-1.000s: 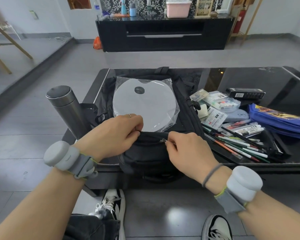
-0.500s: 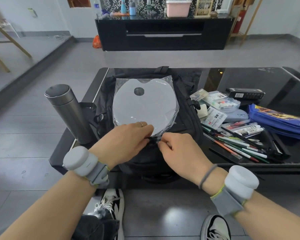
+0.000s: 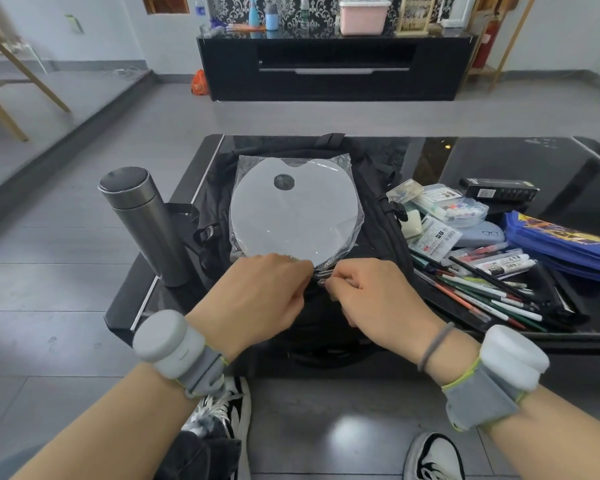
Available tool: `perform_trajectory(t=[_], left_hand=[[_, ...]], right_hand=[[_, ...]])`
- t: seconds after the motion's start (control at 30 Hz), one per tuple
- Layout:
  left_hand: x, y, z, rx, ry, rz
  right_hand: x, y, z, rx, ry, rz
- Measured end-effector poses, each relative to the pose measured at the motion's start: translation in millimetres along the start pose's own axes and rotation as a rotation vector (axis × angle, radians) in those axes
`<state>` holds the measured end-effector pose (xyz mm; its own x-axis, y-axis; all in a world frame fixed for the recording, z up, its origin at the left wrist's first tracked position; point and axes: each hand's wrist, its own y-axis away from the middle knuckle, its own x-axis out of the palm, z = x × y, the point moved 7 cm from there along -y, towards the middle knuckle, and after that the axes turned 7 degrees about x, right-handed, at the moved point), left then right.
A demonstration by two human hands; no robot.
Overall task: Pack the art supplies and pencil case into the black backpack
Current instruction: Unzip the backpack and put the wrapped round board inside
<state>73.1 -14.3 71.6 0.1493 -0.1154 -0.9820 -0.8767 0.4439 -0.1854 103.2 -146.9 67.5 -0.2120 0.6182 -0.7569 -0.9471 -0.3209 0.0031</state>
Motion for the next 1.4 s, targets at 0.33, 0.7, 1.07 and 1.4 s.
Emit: perform_trajectory(t=[0.33,0.7,1.07,1.4], left_hand=[[20,6,2,-0.034,0.309,0.043],[27,7,10,-0.160,0.370,0.156],[8,11,11,-0.055,0.331,0.008],[18,4,10,-0.089,0.452,0.058]], right_hand=[[-2,-3,-6,0.092,-0.158,0.066],[-6,-1,-5,0.115,-0.187,0.091],[-13,-5,-8,0.115,-0.159,0.026],[-12,-6,-6,0.103,-0.198,0.003]])
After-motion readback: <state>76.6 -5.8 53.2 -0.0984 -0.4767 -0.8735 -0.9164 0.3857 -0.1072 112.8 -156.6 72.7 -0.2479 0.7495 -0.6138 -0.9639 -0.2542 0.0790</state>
